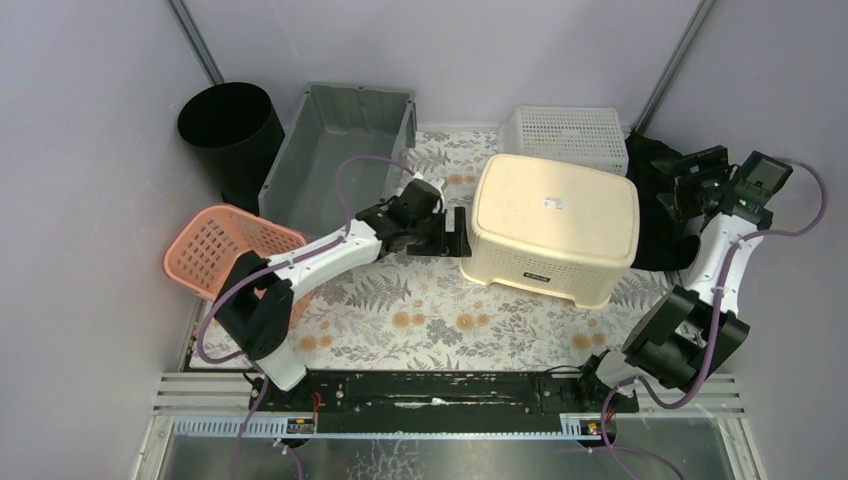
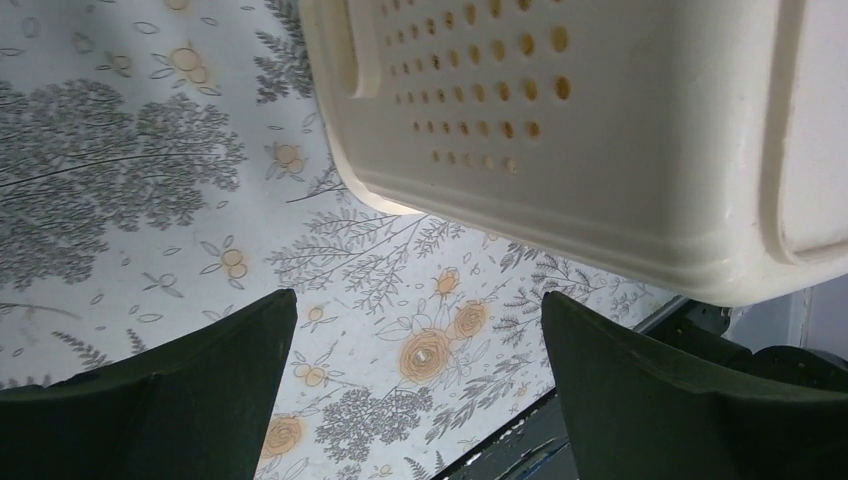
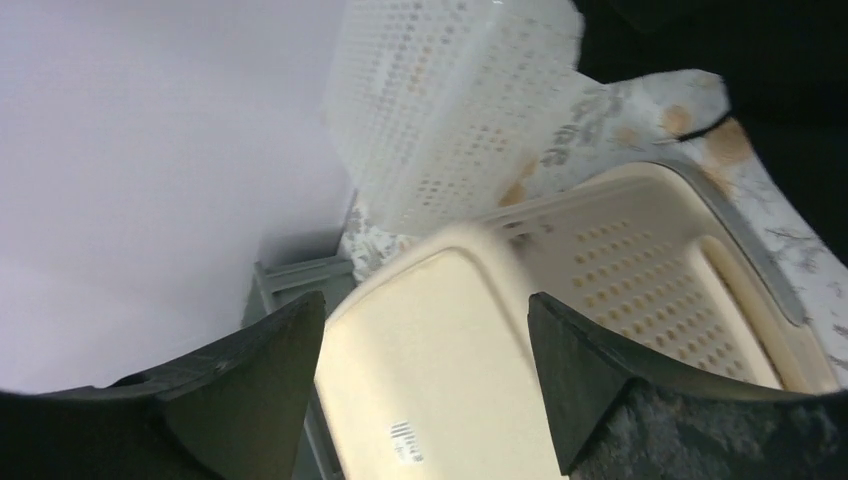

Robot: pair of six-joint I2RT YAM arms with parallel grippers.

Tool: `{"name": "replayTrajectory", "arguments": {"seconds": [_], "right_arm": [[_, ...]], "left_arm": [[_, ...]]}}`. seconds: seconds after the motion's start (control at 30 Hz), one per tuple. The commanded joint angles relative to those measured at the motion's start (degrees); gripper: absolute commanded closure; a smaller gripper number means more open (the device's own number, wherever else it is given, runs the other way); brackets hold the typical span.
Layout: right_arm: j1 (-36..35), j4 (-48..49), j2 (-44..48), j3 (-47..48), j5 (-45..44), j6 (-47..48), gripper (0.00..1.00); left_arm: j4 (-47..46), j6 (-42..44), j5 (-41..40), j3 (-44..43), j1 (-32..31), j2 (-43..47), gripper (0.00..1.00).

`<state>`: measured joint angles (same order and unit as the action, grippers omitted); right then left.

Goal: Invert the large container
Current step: Turn the container upside down at the center of the board.

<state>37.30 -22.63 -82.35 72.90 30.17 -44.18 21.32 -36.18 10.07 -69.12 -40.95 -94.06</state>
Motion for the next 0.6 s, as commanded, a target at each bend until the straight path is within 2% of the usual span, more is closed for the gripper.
{"name": "replayTrajectory", "arguments": {"seconds": [0.0,0.13,0.37,0.57], "right_arm": [[-0.21,4.79,5.32,3.42,8.12,-0.34,0.13],[-3.63,5.44,6.37,5.73,10.96,-0.32,0.12],[-16.47,0.96,2.58,14.87,12.42,3.92,0.13],[-21.26,-0.23,2.84,16.12,11.98,5.59,0.14]], "left_arm": [[-3.91,-0.40,-0.16,-3.27,-2.85,-2.69,0.00],[-3.92,-0.66,-0.31,-4.53,-5.32,-4.34,0.00],[-4.51,-1.02,-0.36,-6.69,-9.41,-6.54,0.00],[-4.49,0.21,-0.17,-10.25,-13.06,-9.35,0.00]]}}
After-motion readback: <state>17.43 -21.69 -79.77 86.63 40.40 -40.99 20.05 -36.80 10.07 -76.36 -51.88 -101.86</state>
